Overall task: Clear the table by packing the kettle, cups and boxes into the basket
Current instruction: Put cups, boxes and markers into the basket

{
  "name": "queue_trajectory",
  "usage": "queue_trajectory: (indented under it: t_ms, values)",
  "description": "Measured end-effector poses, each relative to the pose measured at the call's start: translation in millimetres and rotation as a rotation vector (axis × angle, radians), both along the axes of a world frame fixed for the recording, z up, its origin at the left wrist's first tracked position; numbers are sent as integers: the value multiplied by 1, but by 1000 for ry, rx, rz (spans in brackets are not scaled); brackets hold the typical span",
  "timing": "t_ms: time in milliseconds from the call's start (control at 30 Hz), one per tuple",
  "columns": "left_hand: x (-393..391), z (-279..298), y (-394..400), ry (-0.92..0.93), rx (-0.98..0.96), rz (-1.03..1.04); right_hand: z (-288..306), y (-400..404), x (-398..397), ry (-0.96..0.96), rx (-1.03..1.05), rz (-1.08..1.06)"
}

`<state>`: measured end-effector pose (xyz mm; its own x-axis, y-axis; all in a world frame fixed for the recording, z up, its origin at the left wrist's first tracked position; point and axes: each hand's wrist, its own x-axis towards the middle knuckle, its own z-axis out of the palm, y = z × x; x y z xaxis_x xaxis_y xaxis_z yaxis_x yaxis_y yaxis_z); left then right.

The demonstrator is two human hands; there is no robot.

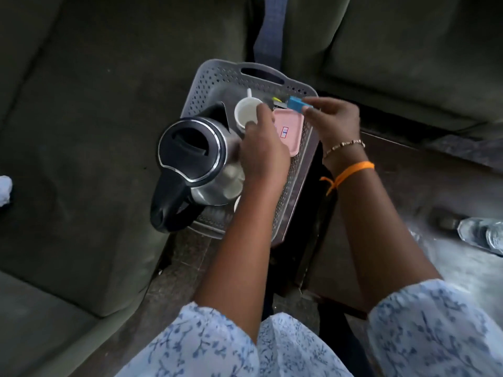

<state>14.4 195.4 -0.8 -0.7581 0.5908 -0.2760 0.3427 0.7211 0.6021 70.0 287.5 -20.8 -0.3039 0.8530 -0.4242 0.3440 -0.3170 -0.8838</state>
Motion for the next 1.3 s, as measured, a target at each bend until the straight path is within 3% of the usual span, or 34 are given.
queue_trajectory:
  t_ms: [167, 267, 500, 633, 900, 1000, 1133, 1300]
  values:
    - [-27, -2, 30, 101, -361, -70, -14, 22, -33, -243, 183, 114]
    - [-37, -12, 40, 169, -520, -137, -23, 29, -44, -335, 161, 110]
    - [-38, -25, 37, 231, -692, -308, -35, 38, -43, -345, 111, 117]
    - [-32, -15, 34, 205, -587, -242, -37, 38, -26, -269, 84, 60]
    - [38, 3, 21, -69, -76, -64, -29, 11, 60, -5, -125, -123]
    - [87, -4, 20, -232, -22, -68, -19, -1, 109, 89, -193, -216]
    - [158, -15, 21, -520, 4, -34, -8, -17, 188, 52, -179, -274]
    - [253, -27, 29, -655, -34, -111, -15, -28, 298, -24, -210, -423]
